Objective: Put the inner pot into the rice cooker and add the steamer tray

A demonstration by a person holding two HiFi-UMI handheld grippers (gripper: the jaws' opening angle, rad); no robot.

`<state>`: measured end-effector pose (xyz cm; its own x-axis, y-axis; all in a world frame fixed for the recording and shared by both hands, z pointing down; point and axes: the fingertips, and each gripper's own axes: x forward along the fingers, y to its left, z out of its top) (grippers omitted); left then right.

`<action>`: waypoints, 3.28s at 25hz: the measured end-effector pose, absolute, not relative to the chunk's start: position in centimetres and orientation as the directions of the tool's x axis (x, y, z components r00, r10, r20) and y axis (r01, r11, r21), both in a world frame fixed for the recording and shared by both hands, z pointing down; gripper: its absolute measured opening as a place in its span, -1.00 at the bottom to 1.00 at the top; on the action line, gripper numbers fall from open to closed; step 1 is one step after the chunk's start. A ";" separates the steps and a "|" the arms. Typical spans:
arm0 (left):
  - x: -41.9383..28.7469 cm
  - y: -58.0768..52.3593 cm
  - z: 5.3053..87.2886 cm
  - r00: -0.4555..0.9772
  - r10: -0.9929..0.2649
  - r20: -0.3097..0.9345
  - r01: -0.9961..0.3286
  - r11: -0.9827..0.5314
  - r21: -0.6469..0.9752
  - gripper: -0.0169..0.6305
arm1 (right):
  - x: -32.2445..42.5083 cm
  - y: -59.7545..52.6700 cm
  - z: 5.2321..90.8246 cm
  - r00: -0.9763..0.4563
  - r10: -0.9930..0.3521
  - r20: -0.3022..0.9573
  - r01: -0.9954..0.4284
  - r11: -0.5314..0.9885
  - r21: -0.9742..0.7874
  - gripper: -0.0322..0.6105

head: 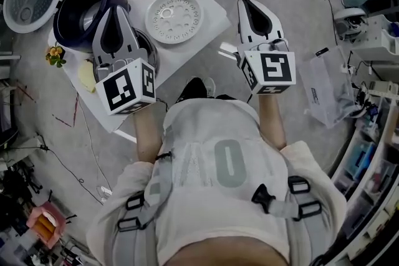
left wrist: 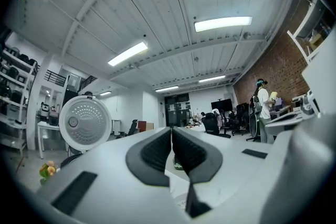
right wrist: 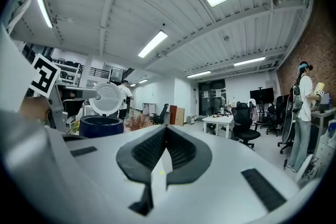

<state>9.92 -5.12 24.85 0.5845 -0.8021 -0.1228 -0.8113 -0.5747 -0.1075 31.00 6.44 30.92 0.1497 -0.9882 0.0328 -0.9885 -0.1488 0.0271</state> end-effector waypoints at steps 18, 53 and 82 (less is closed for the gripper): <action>9.8 -6.9 24.7 0.628 -0.763 -0.153 -0.777 -0.626 -0.067 0.07 | 31.2 3.7 30.2 0.077 -0.997 -0.018 -0.986 -0.073 -0.150 0.39; -18.2 -7.7 44.5 0.383 -0.920 0.084 -0.475 -0.118 0.872 0.06 | 4.9 -9.9 45.0 -0.673 -0.697 0.247 -0.595 0.313 -0.740 0.16; -18.4 -8.0 48.1 0.439 -0.883 0.168 -0.489 -0.078 0.869 -0.74 | 3.7 -9.7 49.5 -0.599 -0.703 0.384 -0.710 0.244 -0.661 -0.49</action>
<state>-18.42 -7.96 48.06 0.4389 -0.8827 0.1679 -0.4894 -0.0781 0.8686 3.70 -9.71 49.51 -0.5992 -0.7027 0.3837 -0.7097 0.2442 -0.6609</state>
